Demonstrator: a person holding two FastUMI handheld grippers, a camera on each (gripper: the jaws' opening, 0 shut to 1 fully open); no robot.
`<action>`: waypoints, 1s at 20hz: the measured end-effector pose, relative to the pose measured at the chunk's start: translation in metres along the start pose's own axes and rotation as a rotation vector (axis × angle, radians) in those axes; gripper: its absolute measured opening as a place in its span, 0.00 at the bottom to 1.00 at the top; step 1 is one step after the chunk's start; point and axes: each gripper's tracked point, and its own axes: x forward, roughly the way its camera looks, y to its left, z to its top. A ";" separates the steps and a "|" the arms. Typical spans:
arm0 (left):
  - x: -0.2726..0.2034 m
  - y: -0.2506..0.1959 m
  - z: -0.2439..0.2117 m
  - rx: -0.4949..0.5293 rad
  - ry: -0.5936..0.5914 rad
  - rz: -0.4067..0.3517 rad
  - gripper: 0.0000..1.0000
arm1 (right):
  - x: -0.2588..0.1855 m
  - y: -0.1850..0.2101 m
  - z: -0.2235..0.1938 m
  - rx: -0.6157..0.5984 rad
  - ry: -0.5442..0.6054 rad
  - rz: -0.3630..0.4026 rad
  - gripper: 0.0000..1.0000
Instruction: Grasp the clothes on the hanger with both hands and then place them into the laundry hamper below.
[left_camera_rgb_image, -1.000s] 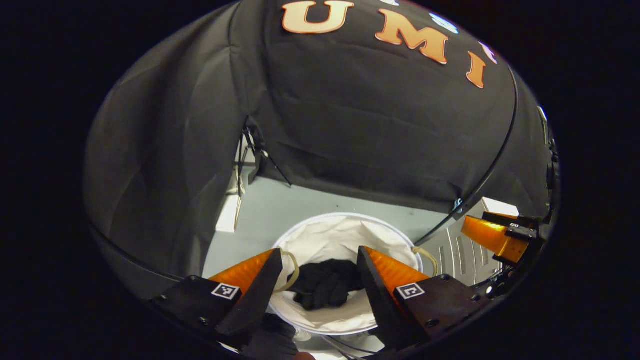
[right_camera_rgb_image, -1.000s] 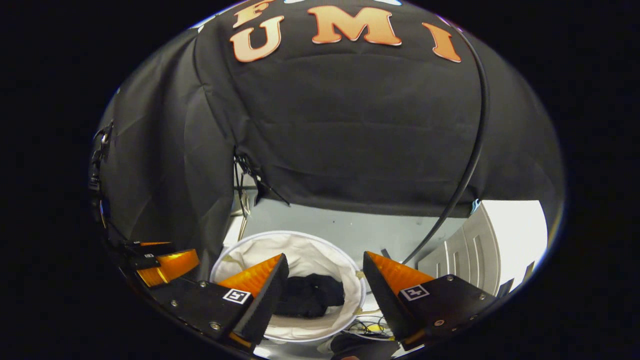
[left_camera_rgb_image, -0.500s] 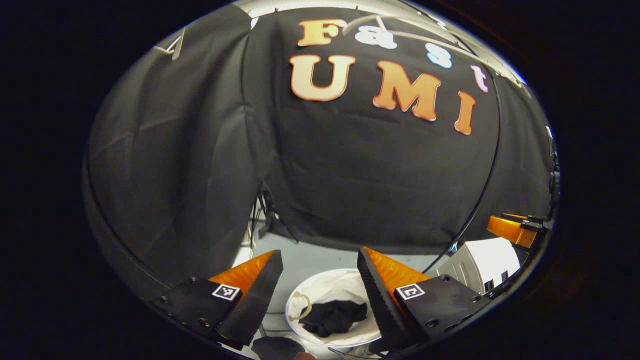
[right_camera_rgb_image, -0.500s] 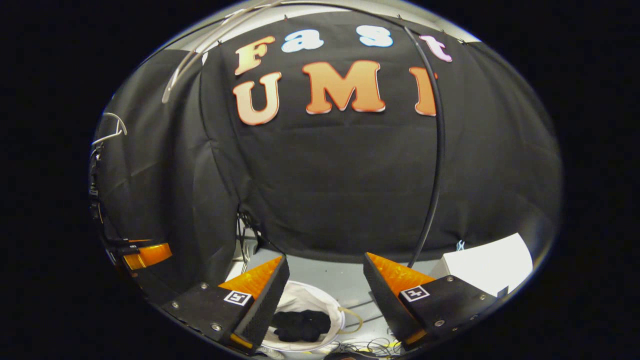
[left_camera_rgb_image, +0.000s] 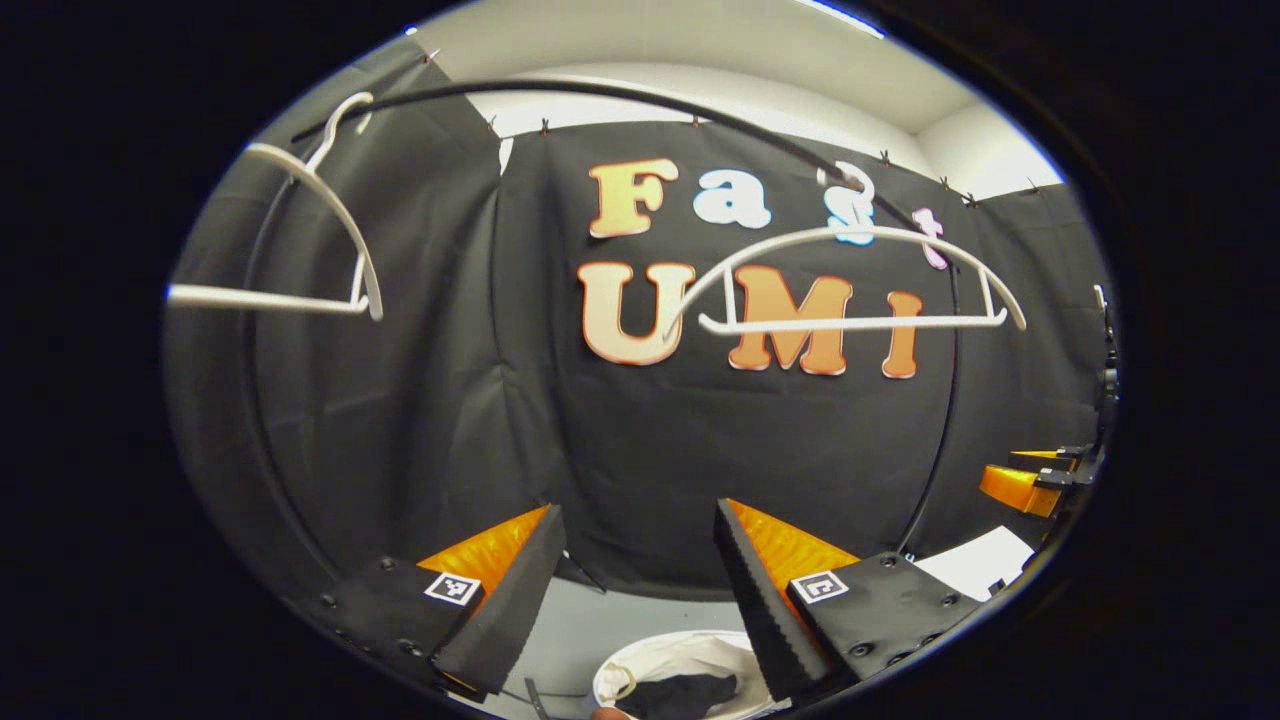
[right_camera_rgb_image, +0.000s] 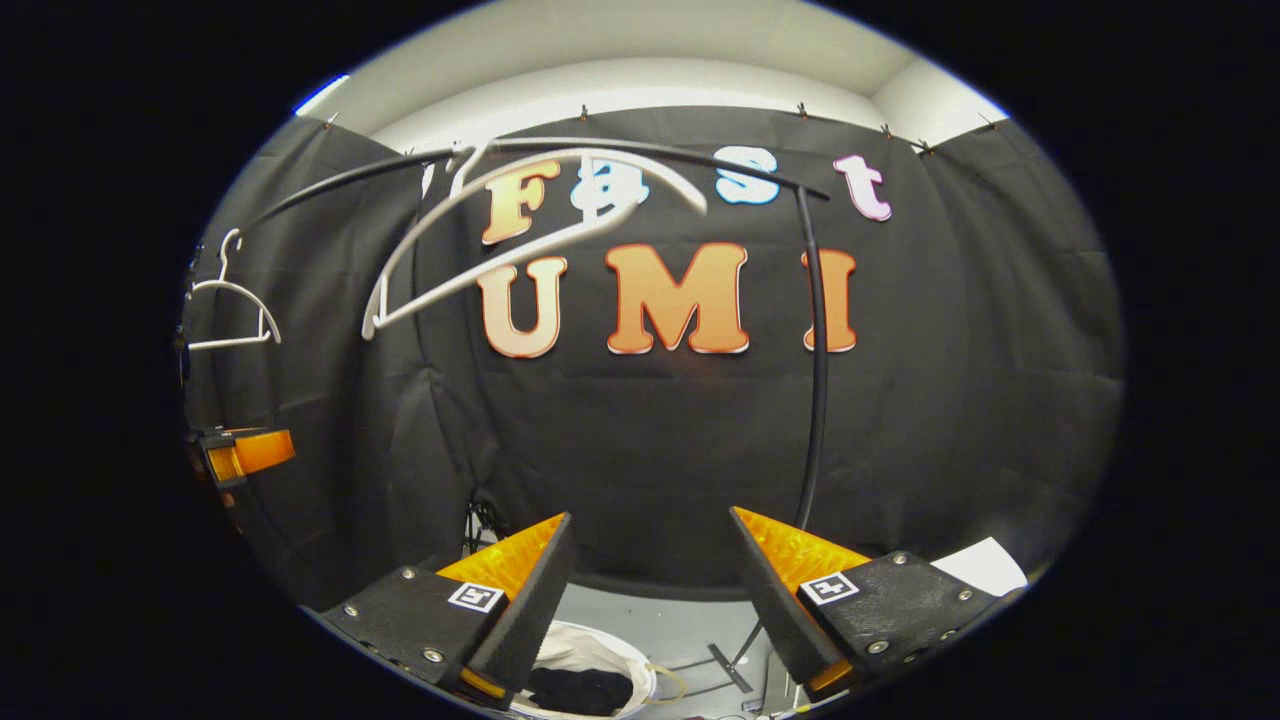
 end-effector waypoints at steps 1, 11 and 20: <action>-0.006 0.001 0.009 0.005 -0.023 0.008 0.94 | -0.005 -0.003 0.013 -0.003 -0.022 0.000 0.92; -0.054 0.003 0.088 -0.003 -0.173 0.002 0.99 | -0.076 -0.041 0.097 -0.030 -0.183 -0.033 1.00; -0.062 -0.014 0.093 0.028 -0.189 -0.012 0.96 | -0.077 -0.047 0.089 -0.034 -0.181 -0.030 0.92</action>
